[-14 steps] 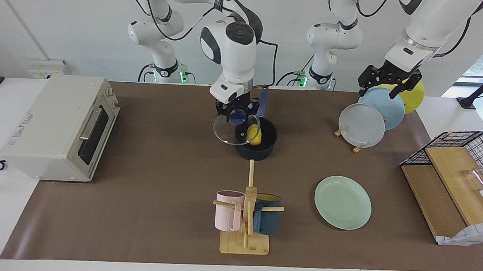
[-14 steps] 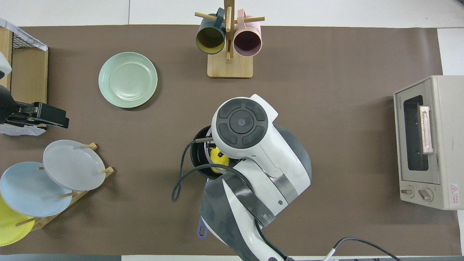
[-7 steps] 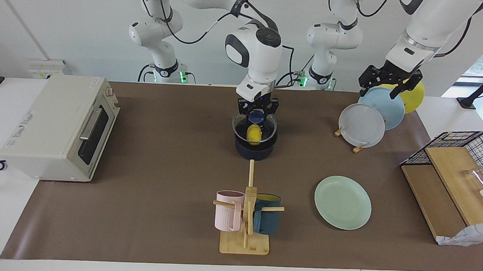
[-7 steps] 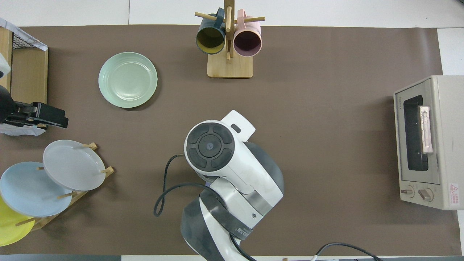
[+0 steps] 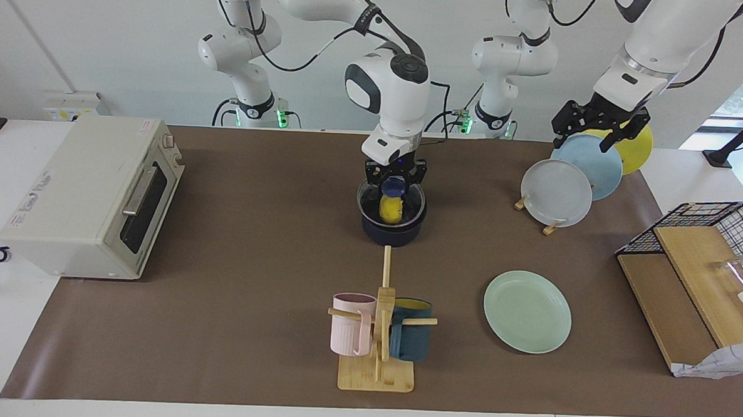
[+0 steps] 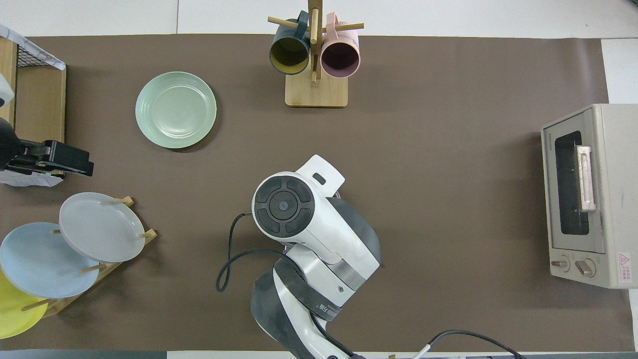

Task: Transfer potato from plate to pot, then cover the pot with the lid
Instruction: 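Lower the lid onto the saucepan and open the right gripper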

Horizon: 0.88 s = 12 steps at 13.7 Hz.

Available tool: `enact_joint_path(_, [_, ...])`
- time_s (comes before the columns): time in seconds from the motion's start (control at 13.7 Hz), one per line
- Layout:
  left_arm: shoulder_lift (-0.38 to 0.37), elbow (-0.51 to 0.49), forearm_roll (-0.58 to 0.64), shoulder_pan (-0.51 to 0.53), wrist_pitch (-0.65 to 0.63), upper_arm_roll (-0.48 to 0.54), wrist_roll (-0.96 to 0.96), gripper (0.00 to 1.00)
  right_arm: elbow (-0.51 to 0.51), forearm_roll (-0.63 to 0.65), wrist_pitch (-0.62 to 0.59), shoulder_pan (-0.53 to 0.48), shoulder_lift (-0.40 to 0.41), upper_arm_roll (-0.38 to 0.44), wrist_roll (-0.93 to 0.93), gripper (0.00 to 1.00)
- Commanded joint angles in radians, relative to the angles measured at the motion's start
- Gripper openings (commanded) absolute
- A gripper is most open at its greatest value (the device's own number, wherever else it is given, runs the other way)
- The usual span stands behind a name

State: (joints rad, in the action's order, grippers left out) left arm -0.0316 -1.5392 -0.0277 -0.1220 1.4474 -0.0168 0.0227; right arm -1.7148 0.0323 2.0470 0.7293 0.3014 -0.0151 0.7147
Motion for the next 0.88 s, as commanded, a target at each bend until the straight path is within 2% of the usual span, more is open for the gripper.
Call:
enact_joint_path(0.0, [-0.01,-0.009,-0.009,-0.001,0.01,0.001,0.011,1.0,-0.019,0.023,0.03,-0.004,-0.011,-0.003,0.002,0.06])
enact_joint_path(0.8, [-0.01,-0.009,-0.009,0.007,0.013,0.003,0.011,1.0,-0.054,0.027,0.101,0.001,-0.005,-0.003,0.008,0.11])
